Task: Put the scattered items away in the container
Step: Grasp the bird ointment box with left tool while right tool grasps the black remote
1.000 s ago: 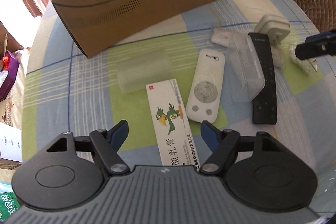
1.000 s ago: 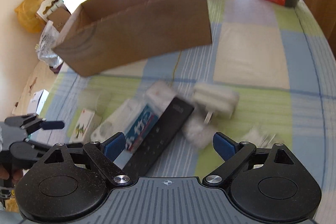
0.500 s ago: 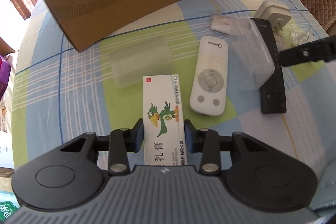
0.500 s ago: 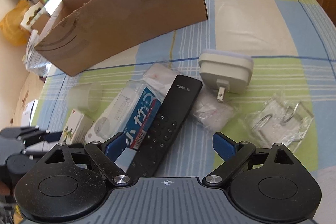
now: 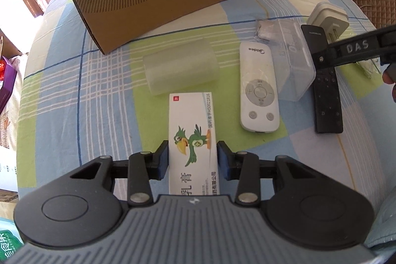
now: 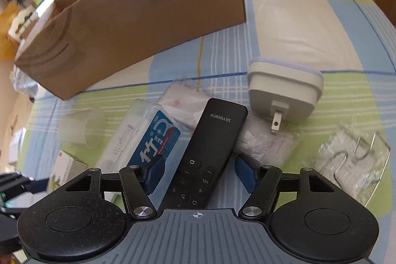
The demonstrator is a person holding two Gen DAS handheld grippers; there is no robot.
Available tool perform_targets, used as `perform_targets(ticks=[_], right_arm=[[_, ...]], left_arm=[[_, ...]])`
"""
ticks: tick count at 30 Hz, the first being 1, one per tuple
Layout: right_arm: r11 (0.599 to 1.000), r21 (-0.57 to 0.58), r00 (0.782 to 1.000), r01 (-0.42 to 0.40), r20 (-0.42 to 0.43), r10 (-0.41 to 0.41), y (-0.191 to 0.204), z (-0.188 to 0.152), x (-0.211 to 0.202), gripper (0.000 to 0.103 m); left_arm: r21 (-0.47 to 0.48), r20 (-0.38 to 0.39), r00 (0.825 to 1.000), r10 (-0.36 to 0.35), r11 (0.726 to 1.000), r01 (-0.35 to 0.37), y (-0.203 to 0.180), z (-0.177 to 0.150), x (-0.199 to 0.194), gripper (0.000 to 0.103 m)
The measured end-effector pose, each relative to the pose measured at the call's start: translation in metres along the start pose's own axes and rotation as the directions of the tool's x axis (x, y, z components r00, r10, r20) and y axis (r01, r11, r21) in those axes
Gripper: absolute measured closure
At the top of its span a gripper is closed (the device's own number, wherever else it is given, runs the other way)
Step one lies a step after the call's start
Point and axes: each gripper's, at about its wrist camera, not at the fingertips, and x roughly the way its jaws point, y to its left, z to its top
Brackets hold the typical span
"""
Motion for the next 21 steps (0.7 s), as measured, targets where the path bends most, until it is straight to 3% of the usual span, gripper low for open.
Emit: perform_targets(ticks=[1, 5, 7, 9, 12, 21], right_arm=[[0.999, -0.047, 1.0, 0.019, 0.002, -0.019, 0.005, -0.002, 0.001, 0.051], [0.977, -0.207, 0.998, 0.056, 0.01, -0.055, 0.019, -0.01, 0.003, 0.059], [0.965, -0.257, 0.999, 0.047, 0.01, -0.046, 0.019, -0.016, 0.001, 0.077], [0.957, -0.29, 0.999, 0.032, 0.008, -0.031, 0.015, -0.021, -0.002, 0.083], [0.942, -0.336, 1.0, 0.009, 0.003, -0.008, 0.009, -0.029, -0.007, 0.084], [0.957, -0.279, 0.997, -0.079, -0.018, 0.077, -0.01, -0.036, -0.028, 0.084]], left_arm=[[0.001, 0.0, 1.0, 0.001, 1.0, -0.001, -0.001, 0.001, 0.0, 0.067], [0.004, -0.002, 1.0, 0.005, 1.0, -0.005, -0.002, 0.002, 0.001, 0.067], [0.002, -0.003, 1.0, 0.006, 1.0, -0.006, -0.002, 0.001, 0.001, 0.067], [-0.004, -0.004, 1.0, 0.004, 1.0, -0.004, -0.001, 0.001, 0.001, 0.069], [0.002, -0.001, 1.0, 0.005, 1.0, -0.005, -0.004, 0.0, 0.0, 0.07], [-0.029, 0.0, 1.0, -0.003, 1.0, 0.003, -0.004, 0.0, -0.005, 0.07]])
